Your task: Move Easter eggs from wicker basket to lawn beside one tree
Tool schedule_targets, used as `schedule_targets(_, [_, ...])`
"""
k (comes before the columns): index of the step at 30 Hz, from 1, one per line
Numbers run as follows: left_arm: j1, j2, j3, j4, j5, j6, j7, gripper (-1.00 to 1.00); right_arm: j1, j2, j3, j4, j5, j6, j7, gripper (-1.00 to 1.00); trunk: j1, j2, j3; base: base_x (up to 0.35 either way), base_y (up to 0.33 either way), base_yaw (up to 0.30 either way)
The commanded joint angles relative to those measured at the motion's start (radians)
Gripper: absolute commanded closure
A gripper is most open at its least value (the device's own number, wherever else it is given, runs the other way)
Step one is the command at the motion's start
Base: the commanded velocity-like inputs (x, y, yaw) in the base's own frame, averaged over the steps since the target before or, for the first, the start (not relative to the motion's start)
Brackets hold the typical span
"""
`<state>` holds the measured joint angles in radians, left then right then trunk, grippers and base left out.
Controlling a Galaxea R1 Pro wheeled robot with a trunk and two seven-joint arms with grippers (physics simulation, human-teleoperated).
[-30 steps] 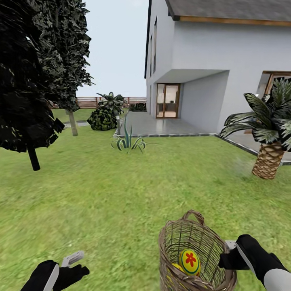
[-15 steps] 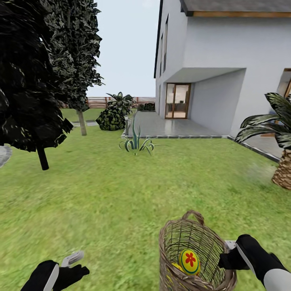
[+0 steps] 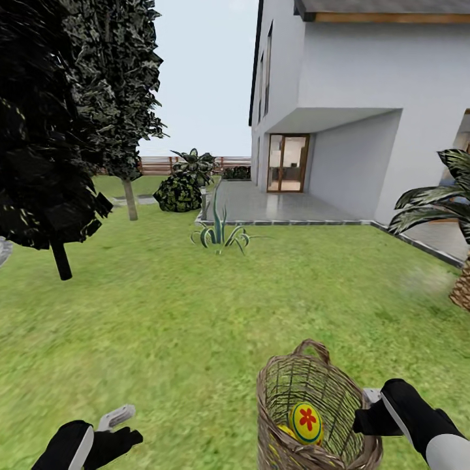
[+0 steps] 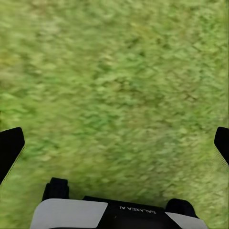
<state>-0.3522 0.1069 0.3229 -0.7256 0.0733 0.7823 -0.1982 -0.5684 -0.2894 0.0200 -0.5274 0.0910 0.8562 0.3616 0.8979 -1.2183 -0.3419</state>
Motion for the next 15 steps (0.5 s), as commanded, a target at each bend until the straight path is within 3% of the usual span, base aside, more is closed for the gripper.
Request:
schedule_targets(1, [-0.001,0.007,0.004,-0.002,0.008,0.007,0.001,-1.0,-0.001,-0.001,0.001,-0.002,-0.001,0.004,0.008,1.0,0.001,-0.001,-0.001,0.337,0.0,0.0])
schedule_targets(15, [-0.001,0.014,0.002,-0.005,0.008,0.008,0.002,-1.0,-0.001,-0.001,0.002,-0.002,0.0,0.004,0.008,1.0,0.001,-0.001,-0.001,0.337,0.0,0.0])
